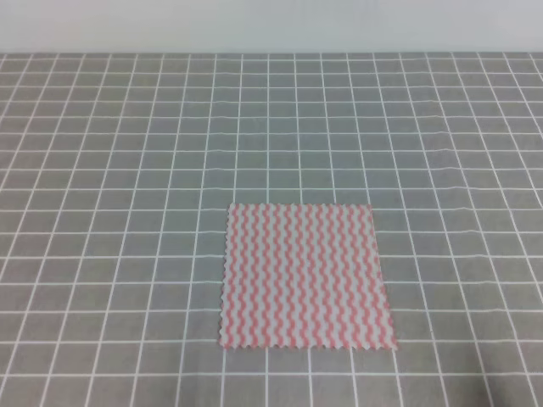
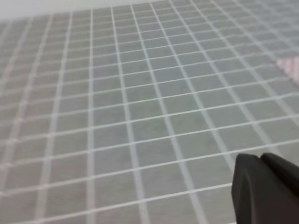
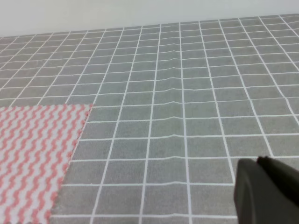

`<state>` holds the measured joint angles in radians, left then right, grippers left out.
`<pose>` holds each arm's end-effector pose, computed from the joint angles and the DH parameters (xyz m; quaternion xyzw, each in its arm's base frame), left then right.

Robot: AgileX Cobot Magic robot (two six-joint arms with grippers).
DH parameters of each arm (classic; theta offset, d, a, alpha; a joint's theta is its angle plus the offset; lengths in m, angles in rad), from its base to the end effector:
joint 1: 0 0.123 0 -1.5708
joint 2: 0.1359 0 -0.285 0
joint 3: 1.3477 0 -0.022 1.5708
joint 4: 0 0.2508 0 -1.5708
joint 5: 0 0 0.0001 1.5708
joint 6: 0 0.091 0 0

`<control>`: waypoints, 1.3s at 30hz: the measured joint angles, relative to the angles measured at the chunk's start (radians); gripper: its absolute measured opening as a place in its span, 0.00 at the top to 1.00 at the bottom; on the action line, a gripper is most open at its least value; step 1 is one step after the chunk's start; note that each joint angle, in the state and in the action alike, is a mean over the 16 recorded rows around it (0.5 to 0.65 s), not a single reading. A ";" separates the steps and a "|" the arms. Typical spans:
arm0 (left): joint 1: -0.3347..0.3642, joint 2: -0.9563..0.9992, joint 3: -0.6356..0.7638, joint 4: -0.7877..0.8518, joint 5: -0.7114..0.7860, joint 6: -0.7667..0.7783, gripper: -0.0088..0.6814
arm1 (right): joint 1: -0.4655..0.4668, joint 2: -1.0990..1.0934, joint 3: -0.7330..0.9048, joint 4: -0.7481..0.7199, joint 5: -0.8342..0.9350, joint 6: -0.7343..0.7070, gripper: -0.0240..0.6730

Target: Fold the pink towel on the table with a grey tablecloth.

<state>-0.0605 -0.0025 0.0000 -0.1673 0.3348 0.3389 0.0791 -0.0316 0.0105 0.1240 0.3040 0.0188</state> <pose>0.0532 -0.0082 0.1835 0.1114 0.7789 0.0156 0.6170 0.0523 0.0075 0.1841 0.0106 0.7720 0.0828 0.6301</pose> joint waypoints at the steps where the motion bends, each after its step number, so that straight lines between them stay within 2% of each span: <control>1: 0.000 0.000 0.000 0.000 0.000 0.000 0.99 | 0.000 0.003 -0.001 0.000 0.001 0.000 0.99; 25: 0.000 0.000 0.000 -0.025 -0.021 -0.010 0.99 | 0.000 0.005 0.009 -0.001 -0.010 0.000 0.99; 31: 0.000 0.000 0.000 -0.099 -0.034 -0.016 0.99 | 0.000 0.003 0.011 0.006 -0.038 0.000 0.99; 39: 0.000 0.000 0.000 -0.274 -0.073 -0.017 0.99 | 0.000 0.003 0.011 0.063 -0.109 0.000 0.99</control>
<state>-0.0605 -0.0025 0.0000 -0.4413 0.2616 0.3220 0.0790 -0.0282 0.0218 0.1868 0.1949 0.0192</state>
